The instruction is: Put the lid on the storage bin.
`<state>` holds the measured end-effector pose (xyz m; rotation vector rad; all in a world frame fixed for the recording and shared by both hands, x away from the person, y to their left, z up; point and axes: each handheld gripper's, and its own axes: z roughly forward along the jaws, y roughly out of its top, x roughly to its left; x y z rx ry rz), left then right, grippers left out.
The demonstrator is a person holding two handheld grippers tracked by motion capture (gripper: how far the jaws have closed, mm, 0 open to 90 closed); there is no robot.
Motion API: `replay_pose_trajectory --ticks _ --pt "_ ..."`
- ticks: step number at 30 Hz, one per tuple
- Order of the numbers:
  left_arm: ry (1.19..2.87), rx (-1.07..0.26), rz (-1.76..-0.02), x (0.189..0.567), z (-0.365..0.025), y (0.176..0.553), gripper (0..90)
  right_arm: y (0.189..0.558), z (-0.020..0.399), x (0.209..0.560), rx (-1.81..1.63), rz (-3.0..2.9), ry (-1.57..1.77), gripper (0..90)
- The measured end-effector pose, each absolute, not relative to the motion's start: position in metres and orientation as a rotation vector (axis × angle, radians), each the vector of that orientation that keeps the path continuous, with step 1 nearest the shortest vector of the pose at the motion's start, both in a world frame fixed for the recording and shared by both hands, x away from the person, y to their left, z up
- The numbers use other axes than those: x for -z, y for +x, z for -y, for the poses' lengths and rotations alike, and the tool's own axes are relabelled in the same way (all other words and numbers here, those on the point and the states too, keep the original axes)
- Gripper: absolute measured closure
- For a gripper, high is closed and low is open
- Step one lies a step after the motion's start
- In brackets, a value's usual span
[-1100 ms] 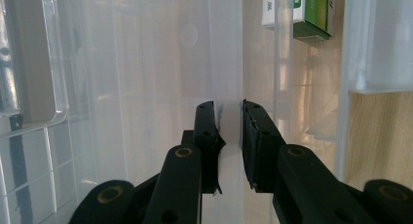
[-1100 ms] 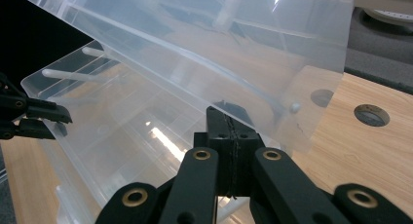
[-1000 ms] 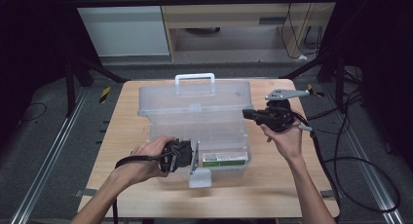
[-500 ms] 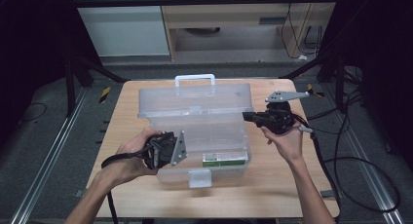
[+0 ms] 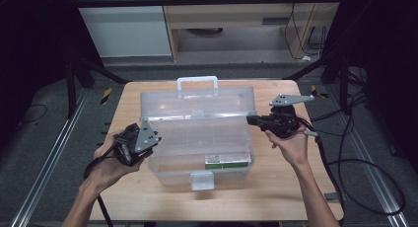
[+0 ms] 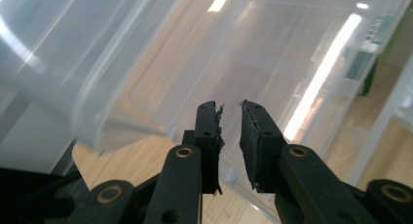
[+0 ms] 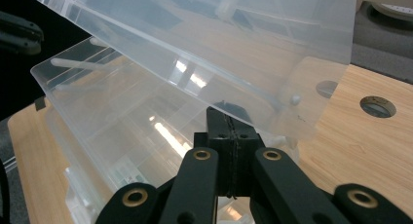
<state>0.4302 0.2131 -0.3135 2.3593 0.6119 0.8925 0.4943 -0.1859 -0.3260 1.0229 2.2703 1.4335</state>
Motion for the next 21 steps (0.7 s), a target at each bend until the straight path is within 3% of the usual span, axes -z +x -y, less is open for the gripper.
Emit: replay_pose_trajectory --ticks 11,21 --pt "2.183 -0.847 -0.858 0.331 -0.243 0.440 84.5 0.488 0.187 0.330 -1.422 -2.284 1.017 90.0" --pt "2.148 -0.815 -0.904 0.341 -0.246 0.444 86.4 0.479 0.188 0.337 -1.396 -2.301 1.009 90.0"
